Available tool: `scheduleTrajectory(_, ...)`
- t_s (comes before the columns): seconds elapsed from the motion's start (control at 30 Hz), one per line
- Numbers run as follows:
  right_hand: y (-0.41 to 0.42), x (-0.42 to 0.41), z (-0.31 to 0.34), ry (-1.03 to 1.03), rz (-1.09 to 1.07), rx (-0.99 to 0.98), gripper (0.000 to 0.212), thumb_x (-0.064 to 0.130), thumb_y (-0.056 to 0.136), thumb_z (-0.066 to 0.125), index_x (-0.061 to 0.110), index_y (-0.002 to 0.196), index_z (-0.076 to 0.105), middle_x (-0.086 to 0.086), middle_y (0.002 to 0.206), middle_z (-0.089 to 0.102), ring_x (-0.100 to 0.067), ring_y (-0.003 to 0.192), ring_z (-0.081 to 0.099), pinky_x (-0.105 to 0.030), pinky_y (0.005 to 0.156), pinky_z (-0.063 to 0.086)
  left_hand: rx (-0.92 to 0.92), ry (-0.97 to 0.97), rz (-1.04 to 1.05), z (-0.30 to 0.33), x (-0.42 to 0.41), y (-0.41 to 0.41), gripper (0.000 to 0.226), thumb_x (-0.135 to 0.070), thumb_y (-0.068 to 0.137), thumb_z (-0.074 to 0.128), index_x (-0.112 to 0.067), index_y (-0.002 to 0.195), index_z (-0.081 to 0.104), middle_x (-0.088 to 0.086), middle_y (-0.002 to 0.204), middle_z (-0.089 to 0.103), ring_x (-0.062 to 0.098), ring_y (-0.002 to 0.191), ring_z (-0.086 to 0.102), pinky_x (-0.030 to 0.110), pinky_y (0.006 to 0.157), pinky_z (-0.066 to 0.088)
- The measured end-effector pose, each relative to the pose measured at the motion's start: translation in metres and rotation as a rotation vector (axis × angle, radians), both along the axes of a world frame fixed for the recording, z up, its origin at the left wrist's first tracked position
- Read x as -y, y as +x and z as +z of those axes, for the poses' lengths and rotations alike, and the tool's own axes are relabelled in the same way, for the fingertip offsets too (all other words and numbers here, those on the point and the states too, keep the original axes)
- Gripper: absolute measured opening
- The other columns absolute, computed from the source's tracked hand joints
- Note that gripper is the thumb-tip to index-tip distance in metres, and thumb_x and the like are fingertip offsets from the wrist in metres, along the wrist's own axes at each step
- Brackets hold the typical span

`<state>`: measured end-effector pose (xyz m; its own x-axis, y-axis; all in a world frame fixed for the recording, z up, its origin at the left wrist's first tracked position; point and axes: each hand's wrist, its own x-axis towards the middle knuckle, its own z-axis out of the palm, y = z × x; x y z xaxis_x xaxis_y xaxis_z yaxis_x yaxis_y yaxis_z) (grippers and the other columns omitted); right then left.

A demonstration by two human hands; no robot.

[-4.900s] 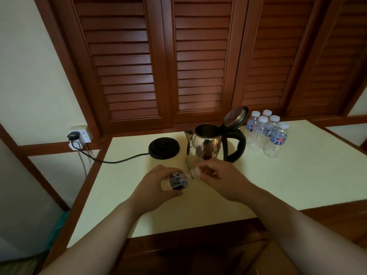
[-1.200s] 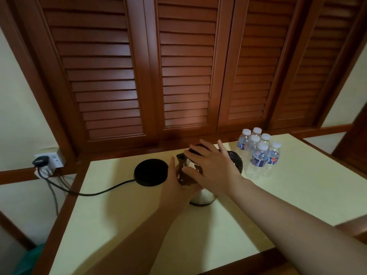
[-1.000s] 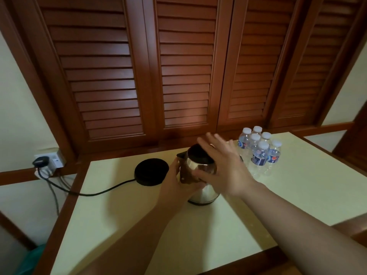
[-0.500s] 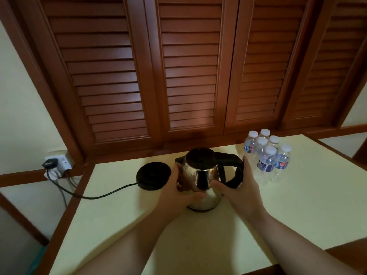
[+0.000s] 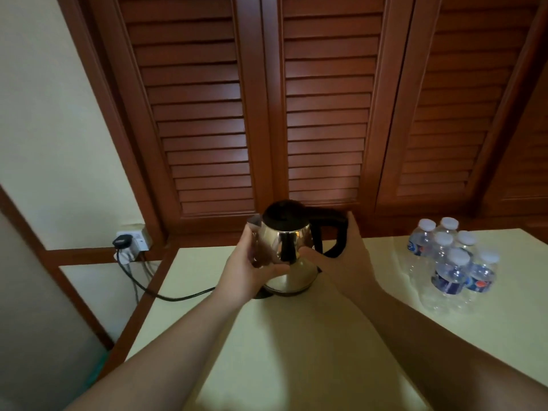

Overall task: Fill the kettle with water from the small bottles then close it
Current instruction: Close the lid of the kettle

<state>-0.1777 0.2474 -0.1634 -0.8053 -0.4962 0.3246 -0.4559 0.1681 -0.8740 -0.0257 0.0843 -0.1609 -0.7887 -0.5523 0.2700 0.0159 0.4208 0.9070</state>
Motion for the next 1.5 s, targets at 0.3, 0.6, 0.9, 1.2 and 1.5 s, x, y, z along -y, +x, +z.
scheduleTrajectory(0.3, -0.001, 0.062, -0.002, 0.011, 0.123, 0.055, 0.132, 0.07, 0.06, 0.087, 0.028, 0.163, 0.015, 0.002, 0.159, 0.036, -0.02, 0.145, 0.035, -0.042, 0.116, 0.036, 0.049, 0.041, 0.043, 0.003, 0.049, 0.013, 0.078, -0.023, 0.072, 0.095, -0.021, 0.133, 0.046, 0.0, 0.127, 0.071, 0.021, 0.124, 0.064, 0.057, 0.11, 0.047)
scheduleTrajectory(0.6, 0.0, 0.074, -0.017, 0.037, 0.138, 0.104, 0.132, 0.05, 0.068, 0.092, 0.025, 0.165, 0.005, -0.001, 0.162, 0.028, -0.02, 0.148, 0.029, -0.029, 0.109, 0.029, 0.022, 0.069, 0.071, -0.018, 0.058, 0.018, 0.088, -0.022, 0.07, 0.097, -0.033, 0.14, 0.046, 0.0, 0.129, 0.07, 0.019, 0.125, 0.064, 0.055, 0.111, 0.047)
scheduleTrajectory(0.9, 0.006, 0.074, -0.026, 0.041, 0.146, 0.08, 0.131, 0.064, 0.063, 0.088, 0.03, 0.163, 0.011, 0.002, 0.162, 0.031, -0.019, 0.148, 0.032, -0.032, 0.112, 0.032, 0.031, 0.114, 0.056, -0.02, 0.053, 0.025, 0.091, -0.021, 0.071, 0.096, -0.076, 0.121, 0.043, -0.015, 0.13, 0.07, 0.003, 0.125, 0.063, 0.039, 0.109, 0.048)
scheduleTrajectory(1.2, 0.013, 0.056, -0.027, 0.046, 0.174, 0.052, 0.124, 0.079, 0.058, 0.084, 0.032, 0.156, 0.025, 0.008, 0.151, 0.046, -0.016, 0.141, 0.045, -0.048, 0.112, 0.047, 0.09, 0.006, 0.087, -0.023, 0.04, 0.04, 0.094, -0.033, 0.07, 0.096, -0.046, 0.143, 0.037, -0.019, 0.124, 0.072, 0.004, 0.116, 0.068, 0.042, 0.103, 0.056)
scheduleTrajectory(1.5, 0.037, 0.029, -0.024, 0.057, 0.142, -0.062, 0.1, 0.069, 0.062, 0.084, 0.035, 0.145, 0.04, 0.013, 0.141, 0.052, -0.009, 0.13, 0.051, -0.04, 0.107, 0.05, 0.052, -0.017, 0.135, -0.034, 0.029, 0.061, 0.101, -0.026, 0.067, 0.097, -0.081, 0.122, 0.032, -0.033, 0.119, 0.065, -0.003, 0.111, 0.064, 0.027, 0.089, 0.056)
